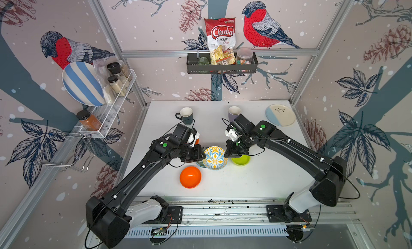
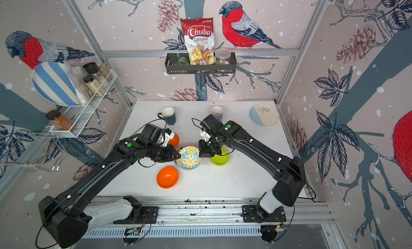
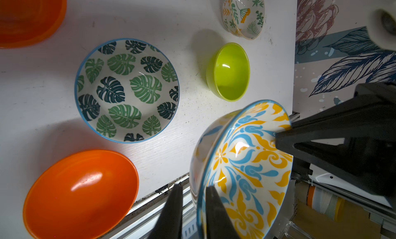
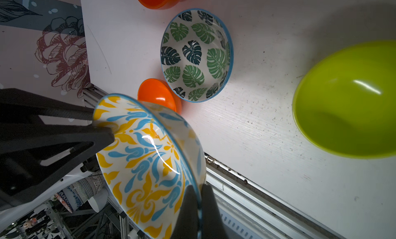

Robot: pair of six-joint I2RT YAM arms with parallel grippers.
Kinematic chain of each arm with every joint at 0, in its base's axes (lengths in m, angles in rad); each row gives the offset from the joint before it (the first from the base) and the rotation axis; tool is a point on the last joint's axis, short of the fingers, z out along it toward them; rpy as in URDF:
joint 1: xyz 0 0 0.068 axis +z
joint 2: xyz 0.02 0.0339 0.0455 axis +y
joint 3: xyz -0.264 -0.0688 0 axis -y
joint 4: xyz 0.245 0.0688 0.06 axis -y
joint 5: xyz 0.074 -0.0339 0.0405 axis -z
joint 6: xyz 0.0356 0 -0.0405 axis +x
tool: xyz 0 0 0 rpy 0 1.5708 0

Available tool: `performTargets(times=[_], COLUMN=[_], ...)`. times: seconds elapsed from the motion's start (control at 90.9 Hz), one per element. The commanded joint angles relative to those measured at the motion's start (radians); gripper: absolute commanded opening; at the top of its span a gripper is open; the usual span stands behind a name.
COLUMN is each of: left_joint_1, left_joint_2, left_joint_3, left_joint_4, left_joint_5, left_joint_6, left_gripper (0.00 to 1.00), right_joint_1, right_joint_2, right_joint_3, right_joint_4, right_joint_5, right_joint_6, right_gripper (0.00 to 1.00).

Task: Stack the bowls
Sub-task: Place the bowl on the bowl.

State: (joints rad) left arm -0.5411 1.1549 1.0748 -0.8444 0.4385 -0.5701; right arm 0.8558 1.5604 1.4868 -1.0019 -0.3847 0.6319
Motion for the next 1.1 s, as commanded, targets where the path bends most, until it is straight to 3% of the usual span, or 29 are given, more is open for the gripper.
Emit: performTargets(times=[0.0,0.297,0.396,0.539,0.638,0.891,1.089], left_joint_1=[-0.003,-0.007,-0.007,-0.006,0.001,0.115,0.152], left_joint_2=[0.003,0.006,0.005,0.014,0.034,0.109,0.159], left_joint_3=[-0.006,0.003,0.01,0.03,0.05,0.044,-0.012], left_joint_4=[0.019,-0.007,-0.015,-0.029,-0.042,0.012,0.111], left_joint_5=[-0.016,-0.043,-0.058,-0.093,-0.138,-0.084,-0.067], left_joint_6=[0.001,0.01,0.012,0.014,0.016,0.037,0.008], left_gripper=[0.2,0.01,0.0,0.0,0.0,0.0,0.0], right_joint_1=[0.002,0.006,0.007,-0.008,-0.056,-0.199,-0.226], right_joint_2=[0.004,0.013,0.021,0.025,0.003,-0.131,-0.166], right_joint_3=[0.01,-0.001,-0.001,0.025,0.023,-0.079,-0.133], right_joint_4=[0.033,0.061,0.062,0.021,-0.003,0.026,0.033], right_joint_5=[-0.034,-0.037,-0.029,0.016,0.064,0.043,0.02], right_joint_6=[-0.001,0.007,0.007,-0.017,-0.03,-0.052,-0.062], right_gripper=[0.0,0.0,0.0,0.6,0.74,0.75,0.75])
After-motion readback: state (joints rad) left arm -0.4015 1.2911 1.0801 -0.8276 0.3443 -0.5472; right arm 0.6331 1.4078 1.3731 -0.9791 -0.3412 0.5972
